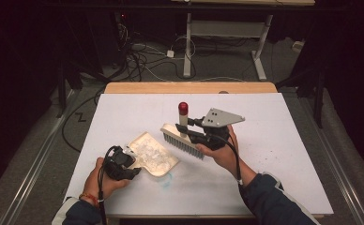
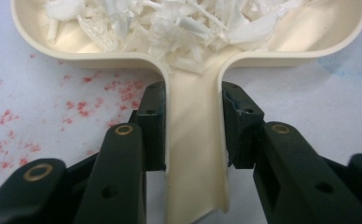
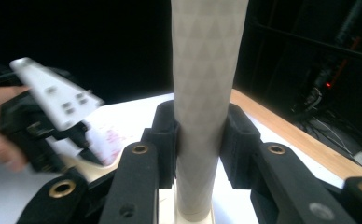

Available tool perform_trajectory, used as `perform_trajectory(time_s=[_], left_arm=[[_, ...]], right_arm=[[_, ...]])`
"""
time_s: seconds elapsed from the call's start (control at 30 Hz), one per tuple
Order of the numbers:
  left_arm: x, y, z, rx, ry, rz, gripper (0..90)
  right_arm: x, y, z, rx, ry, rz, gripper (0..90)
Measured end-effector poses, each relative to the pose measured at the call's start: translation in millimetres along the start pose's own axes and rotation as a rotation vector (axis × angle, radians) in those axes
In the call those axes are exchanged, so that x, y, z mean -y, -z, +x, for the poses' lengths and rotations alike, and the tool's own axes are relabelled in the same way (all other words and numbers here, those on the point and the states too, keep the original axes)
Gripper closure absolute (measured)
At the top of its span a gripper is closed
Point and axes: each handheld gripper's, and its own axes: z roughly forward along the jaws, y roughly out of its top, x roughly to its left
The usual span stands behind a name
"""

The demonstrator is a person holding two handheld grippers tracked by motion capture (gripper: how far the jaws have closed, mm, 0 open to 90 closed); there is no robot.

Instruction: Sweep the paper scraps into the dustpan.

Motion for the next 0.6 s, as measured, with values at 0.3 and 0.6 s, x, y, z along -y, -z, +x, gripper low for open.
perform_trajectory(time_s=[0.3,0.6], left_arm=[[-0.1,-0.1,3.3,0.001,0.001,-0.001,63.0],[0.5,-0.9,4.5,-0.003,0.012,-0.004,63.0]], right_arm=[[13.0,-52.3,-9.0,0.123,0.091,0.087,70.2],[15.2,-56.1,13.5,-0.035,0.097,0.092,70.2]])
